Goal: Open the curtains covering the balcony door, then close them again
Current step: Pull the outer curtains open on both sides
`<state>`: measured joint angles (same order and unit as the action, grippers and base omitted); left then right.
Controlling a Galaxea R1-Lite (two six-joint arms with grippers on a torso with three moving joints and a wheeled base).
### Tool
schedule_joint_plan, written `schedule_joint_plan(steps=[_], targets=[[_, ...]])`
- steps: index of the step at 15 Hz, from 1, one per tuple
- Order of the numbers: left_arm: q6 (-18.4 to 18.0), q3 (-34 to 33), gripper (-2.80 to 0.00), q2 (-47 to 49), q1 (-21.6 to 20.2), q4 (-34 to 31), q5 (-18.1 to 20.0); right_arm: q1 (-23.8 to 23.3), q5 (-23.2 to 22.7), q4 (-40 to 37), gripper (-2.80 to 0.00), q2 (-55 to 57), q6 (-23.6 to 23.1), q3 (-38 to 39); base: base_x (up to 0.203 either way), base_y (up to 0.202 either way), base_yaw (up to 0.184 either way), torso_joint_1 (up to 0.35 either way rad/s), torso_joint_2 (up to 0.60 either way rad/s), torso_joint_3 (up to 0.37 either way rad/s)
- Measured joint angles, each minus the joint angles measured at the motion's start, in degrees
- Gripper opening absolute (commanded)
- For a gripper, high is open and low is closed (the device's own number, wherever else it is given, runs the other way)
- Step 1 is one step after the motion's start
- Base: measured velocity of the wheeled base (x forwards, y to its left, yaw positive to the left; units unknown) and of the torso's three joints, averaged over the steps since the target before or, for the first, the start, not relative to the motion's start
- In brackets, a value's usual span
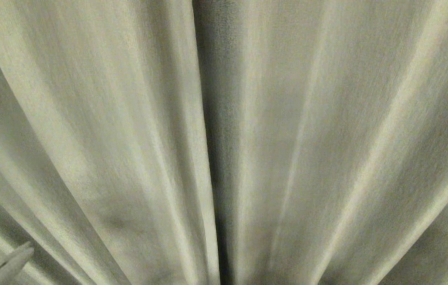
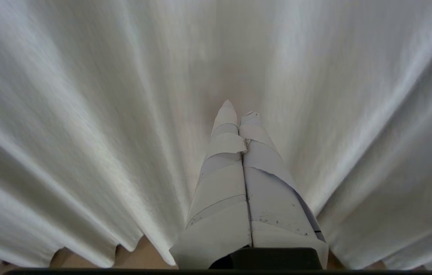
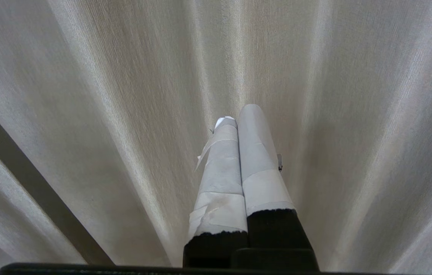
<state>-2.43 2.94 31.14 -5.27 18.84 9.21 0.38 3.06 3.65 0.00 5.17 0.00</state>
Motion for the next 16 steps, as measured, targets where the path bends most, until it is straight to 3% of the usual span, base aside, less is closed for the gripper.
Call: schedule_joint_plan(steps=[2, 4, 9, 16], targets=[[-0.02, -1.98, -2.80, -5.28, 3.35, -3.23, -4.88, 0.00, 0.00, 0.01, -2.80, 0.00, -0.02, 0.00, 0.000, 0.000, 0.000, 0.000, 0.00, 0.000], [0.12, -2.59, -2.80, -10.70, 5.36, -8.19, -7.26, 0.00, 0.00, -0.01, -2.80, 0.00, -0.02, 0.00, 0.000, 0.000, 0.000, 0.000, 0.00, 0.000], [0.48, -2.87, -2.80, -24.71, 5.45, -18.69, -8.76, 0.00, 0.00, -0.01, -2.80, 0.00, -0.01, 0.00, 0.000, 0.000, 0.000, 0.000, 0.00, 0.000], [0.72, -2.94, -2.80, -30.92, 5.27, -18.78, -9.05, 0.00, 0.00, -0.01, -2.80, 0.00, -0.02, 0.00, 0.000, 0.000, 0.000, 0.000, 0.00, 0.000]])
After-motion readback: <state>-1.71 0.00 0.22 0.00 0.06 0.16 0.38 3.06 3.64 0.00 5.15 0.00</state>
